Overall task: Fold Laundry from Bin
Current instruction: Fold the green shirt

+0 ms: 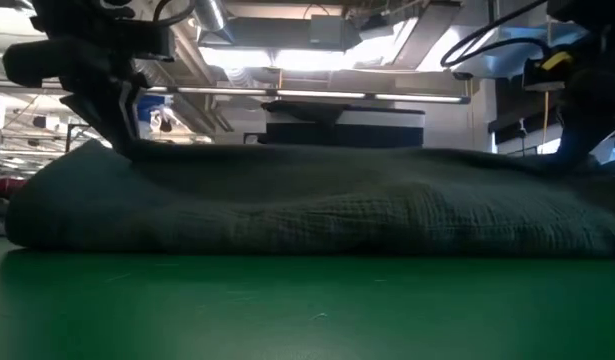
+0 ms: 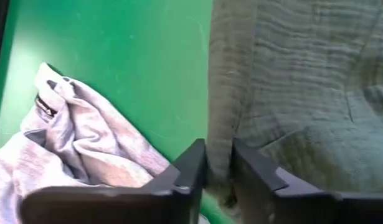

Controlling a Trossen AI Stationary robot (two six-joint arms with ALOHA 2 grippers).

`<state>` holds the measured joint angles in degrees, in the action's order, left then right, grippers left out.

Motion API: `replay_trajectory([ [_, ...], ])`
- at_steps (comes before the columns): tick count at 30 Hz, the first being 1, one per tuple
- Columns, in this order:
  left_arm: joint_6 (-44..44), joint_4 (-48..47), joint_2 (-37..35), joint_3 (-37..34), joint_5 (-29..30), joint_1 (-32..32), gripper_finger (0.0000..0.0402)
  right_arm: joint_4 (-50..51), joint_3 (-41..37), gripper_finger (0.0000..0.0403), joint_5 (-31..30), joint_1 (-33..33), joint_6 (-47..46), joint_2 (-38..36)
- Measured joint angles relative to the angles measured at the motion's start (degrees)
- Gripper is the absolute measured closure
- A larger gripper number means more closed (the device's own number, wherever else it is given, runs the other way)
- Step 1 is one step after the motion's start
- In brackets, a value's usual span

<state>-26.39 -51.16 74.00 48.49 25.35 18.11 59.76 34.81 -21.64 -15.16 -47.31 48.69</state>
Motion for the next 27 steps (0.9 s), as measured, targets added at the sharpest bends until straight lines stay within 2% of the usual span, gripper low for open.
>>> replay_trajectory([
  [4,0.0,-1.2,0.0,0.0,0.2,-1.1,0.0283,0.5,0.0,0.0269,-1.7,2.9,-0.3,0.0],
  [7,-0.6,-2.2,-0.2,0.6,-2.0,-2.0,0.0262,1.5,0.8,0.0228,1.4,5.5,0.8,0.0],
  [12,-1.3,-3.3,-0.3,6.0,-3.4,-3.6,0.0249,6.3,6.7,0.0191,4.7,8.2,2.8,-0.2],
  [14,-1.4,0.2,-0.3,8.0,-4.3,-3.9,0.0248,4.9,8.9,0.0186,4.8,8.1,3.8,-0.3],
  [17,-1.5,12.7,-0.2,7.2,-9.6,-3.9,0.0251,-4.4,9.1,0.0186,7.8,7.5,7.9,-0.3],
  [20,-1.6,25.7,2.1,3.9,-13.8,-3.6,0.0257,-17.3,5.4,0.0185,8.8,5.4,12.6,0.0],
  [24,-4.9,32.5,7.4,-0.4,-14.6,-3.3,0.0263,-38.8,-3.1,0.0185,9.5,4.3,17.8,4.7],
  [27,-6.3,32.6,11.7,-3.0,-15.3,-3.0,0.0268,-52.3,-8.7,0.0185,10.2,4.3,18.3,9.1],
])
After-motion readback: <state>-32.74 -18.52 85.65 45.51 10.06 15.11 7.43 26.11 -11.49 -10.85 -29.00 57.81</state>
